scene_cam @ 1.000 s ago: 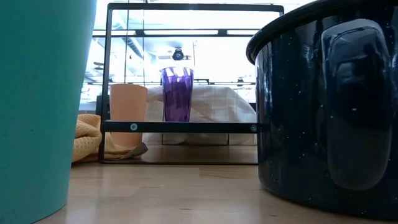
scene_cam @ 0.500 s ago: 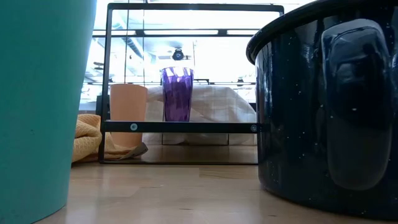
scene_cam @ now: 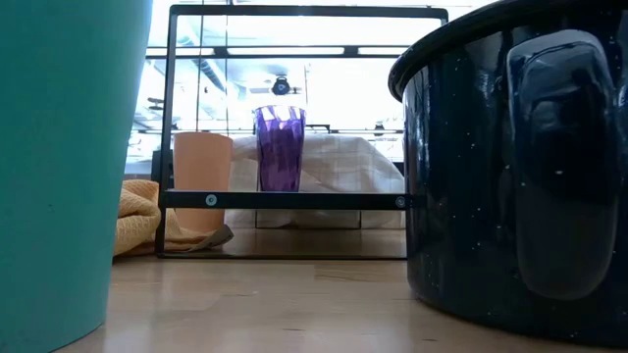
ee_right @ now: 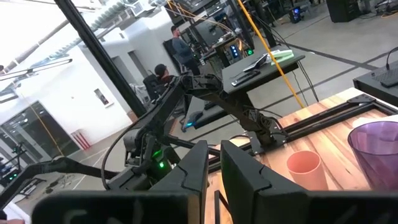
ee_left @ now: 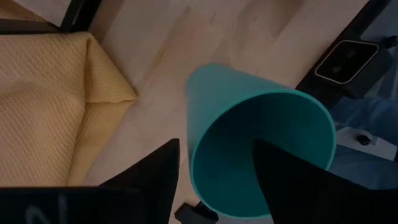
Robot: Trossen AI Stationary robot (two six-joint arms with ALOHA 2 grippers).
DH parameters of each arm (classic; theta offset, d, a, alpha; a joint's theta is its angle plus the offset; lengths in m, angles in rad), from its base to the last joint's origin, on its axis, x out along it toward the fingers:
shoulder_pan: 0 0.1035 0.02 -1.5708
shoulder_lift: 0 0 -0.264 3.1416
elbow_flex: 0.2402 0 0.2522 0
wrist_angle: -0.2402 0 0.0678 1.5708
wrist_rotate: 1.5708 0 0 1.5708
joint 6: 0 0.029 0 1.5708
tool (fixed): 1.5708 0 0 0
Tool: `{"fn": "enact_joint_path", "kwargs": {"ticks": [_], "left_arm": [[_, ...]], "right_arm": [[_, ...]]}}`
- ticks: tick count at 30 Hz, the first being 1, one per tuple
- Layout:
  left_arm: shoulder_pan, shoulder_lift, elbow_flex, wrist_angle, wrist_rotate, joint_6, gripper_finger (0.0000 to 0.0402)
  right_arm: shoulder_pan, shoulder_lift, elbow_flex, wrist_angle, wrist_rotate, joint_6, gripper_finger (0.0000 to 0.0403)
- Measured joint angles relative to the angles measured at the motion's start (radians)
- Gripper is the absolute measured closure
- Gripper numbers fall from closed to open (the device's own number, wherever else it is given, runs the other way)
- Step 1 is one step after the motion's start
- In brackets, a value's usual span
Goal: Stack small to large cups/mugs on shelf
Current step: Put the light blue cup on the shelf
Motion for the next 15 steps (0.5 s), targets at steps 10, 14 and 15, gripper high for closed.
{"fn": "enact_joint_path", "kwargs": {"ticks": [10,14,15], "left_arm": [[0.003,0.007,0.000,-0.002,-0.004,0.020,0.0217],[0.004,0.007,0.000,-0.003,-0.009,0.044,0.0232],[0.004,0.007,0.000,-0.003,-0.009,0.048,0.0236]], "right_arm": [[0.000,0.000,0.000,-0.001,-0.001,0.000,0.0351],[0.000,0.000,0.000,-0.001,-0.001,0.000,0.0351],[0.000,0.000,0.000,-0.001,0.000,0.000,0.0351]]}}
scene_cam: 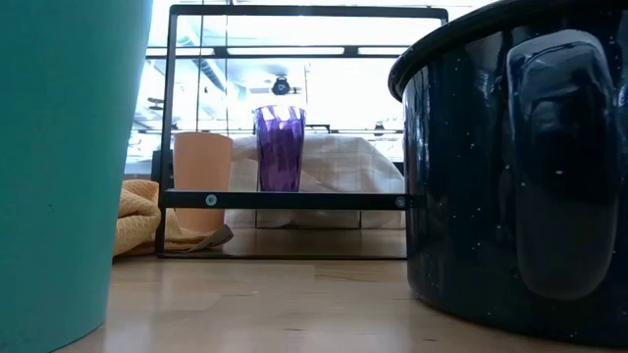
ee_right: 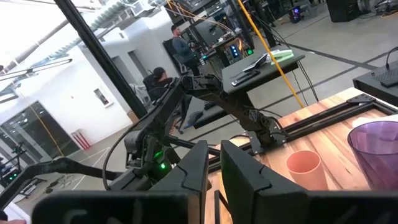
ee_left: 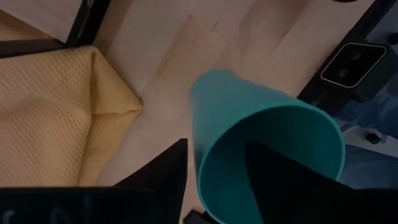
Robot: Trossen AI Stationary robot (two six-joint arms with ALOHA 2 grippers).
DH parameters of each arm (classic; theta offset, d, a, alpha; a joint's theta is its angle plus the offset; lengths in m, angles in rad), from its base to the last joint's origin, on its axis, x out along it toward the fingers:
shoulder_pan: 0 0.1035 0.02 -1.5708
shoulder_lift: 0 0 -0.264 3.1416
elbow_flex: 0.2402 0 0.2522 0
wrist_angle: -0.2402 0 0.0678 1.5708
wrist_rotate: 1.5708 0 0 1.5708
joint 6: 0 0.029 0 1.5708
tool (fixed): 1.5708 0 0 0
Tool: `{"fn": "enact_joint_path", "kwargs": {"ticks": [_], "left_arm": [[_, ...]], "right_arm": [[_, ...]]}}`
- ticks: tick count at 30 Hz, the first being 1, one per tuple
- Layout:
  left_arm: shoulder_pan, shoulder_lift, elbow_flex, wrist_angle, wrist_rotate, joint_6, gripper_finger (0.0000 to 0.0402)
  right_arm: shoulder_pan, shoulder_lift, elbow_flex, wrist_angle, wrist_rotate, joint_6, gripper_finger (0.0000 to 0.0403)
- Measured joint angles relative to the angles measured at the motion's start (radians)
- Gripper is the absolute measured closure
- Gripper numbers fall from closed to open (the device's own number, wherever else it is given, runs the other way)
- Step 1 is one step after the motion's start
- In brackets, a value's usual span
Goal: Stack small to large cups/mugs on shelf
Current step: Put the light blue cup on the shelf
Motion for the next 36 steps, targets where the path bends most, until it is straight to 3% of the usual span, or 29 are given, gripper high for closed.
{"fn": "enact_joint_path", "kwargs": {"ticks": [12,20,36], "left_arm": [[0.000,0.000,0.000,0.000,-0.021,0.023,0.0311],[0.000,0.000,0.000,-0.002,-0.021,0.050,0.0388],[0.000,0.000,0.049,-0.048,0.030,0.107,0.0392]], "right_arm": [[0.000,0.000,0.000,0.000,0.001,0.000,0.0351],[0.000,0.000,0.000,0.000,0.001,0.000,0.0351],[0.000,0.000,0.000,-0.001,0.001,-0.006,0.0351]]}}
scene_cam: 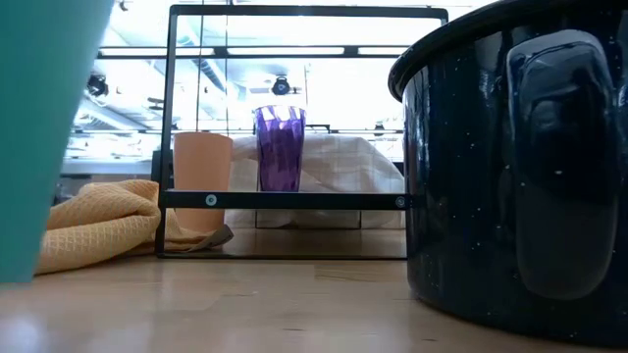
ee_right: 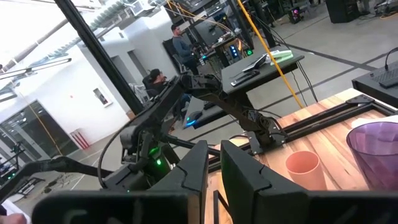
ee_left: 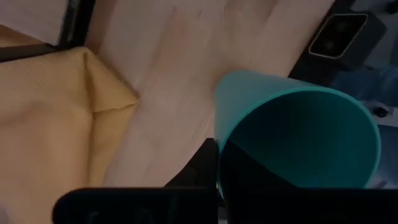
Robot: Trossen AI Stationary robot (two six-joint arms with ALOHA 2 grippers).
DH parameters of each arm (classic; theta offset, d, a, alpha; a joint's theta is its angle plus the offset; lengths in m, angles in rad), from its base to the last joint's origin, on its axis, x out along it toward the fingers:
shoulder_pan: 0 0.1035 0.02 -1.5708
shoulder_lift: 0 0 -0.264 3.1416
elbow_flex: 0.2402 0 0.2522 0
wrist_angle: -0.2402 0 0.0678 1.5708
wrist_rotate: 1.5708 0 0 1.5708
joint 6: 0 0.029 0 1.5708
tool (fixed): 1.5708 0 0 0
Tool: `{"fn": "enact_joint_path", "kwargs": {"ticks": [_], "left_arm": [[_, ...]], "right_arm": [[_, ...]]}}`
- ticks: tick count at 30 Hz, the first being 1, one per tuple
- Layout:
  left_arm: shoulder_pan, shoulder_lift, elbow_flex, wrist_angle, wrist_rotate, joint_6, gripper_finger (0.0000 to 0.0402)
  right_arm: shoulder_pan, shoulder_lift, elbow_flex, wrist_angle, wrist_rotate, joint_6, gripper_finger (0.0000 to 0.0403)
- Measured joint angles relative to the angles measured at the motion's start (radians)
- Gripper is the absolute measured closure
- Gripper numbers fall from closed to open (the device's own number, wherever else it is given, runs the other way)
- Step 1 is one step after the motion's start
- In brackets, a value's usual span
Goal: Stack small to large cups/mugs on shelf
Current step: Put the light blue cup on the shelf
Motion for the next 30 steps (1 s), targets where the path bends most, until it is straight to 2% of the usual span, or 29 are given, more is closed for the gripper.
{"fn": "enact_joint_path", "kwargs": {"ticks": [7,17,20,24,30], "left_arm": [[0.023,-0.002,0.131,-0.111,-0.023,0.047,0.0392],[0.046,-0.002,0.417,-0.282,-0.103,0.085,0.0392],[0.054,-0.044,0.392,-0.235,-0.109,0.094,0.0392],[0.061,-0.077,0.417,-0.218,-0.134,0.098,0.0392],[0.078,-0.133,0.416,-0.085,-0.186,0.144,0.0392]], "right_arm": [[0.000,0.000,0.000,0.000,0.000,-0.002,0.0351],[0.000,0.000,0.000,0.000,0.000,-0.010,0.0351],[0.000,0.000,0.000,-0.001,0.000,-0.018,0.0351],[0.000,0.000,0.000,-0.001,0.000,-0.021,0.0351],[0.000,0.000,0.000,-0.002,0.000,-0.021,0.0351]]}}
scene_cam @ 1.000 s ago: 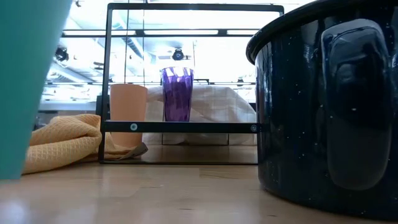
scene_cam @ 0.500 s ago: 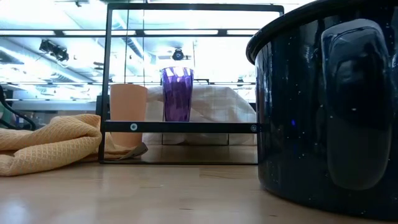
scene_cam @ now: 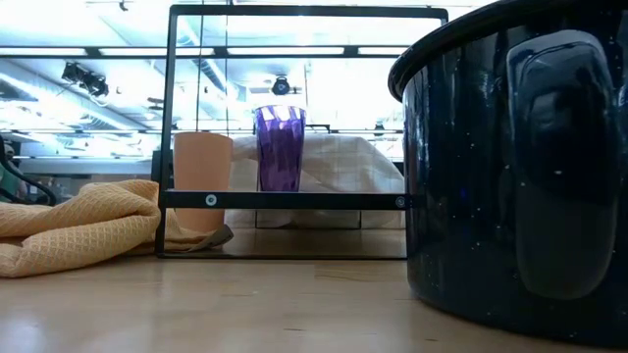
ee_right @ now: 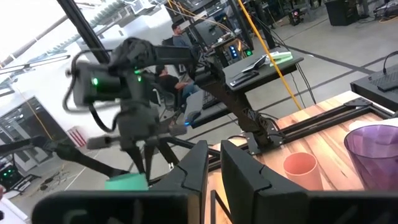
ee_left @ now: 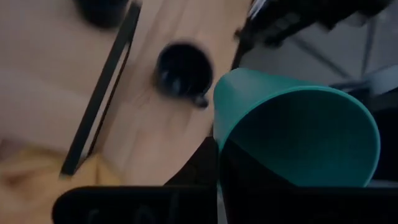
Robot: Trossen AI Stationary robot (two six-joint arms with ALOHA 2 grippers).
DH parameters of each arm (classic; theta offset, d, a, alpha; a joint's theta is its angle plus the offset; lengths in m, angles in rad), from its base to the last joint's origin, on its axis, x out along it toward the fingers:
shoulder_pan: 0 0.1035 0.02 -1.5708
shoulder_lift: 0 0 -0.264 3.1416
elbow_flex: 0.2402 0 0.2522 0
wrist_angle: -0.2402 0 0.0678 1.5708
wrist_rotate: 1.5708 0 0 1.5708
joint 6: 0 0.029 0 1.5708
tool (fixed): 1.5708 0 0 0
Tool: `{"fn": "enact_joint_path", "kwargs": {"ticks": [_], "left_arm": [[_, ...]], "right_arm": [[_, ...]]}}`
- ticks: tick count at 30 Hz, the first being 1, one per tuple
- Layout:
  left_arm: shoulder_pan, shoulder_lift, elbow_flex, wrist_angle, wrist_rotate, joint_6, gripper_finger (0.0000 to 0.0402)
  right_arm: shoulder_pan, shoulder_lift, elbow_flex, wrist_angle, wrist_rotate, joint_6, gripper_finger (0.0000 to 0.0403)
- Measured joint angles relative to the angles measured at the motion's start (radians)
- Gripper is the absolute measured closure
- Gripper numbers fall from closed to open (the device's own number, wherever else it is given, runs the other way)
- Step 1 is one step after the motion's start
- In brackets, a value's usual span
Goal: Stack small to large cups/mugs on shelf
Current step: Put the light blue cup on the shelf
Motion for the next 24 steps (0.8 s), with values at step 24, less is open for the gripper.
{"fn": "enact_joint_path", "kwargs": {"ticks": [24], "left_arm": [[0.388,-0.114,0.001,0.062,-0.032,0.493,0.0392]], "right_arm": [[0.000,0.000,0.000,-0.013,0.000,0.003,0.0351]]}}
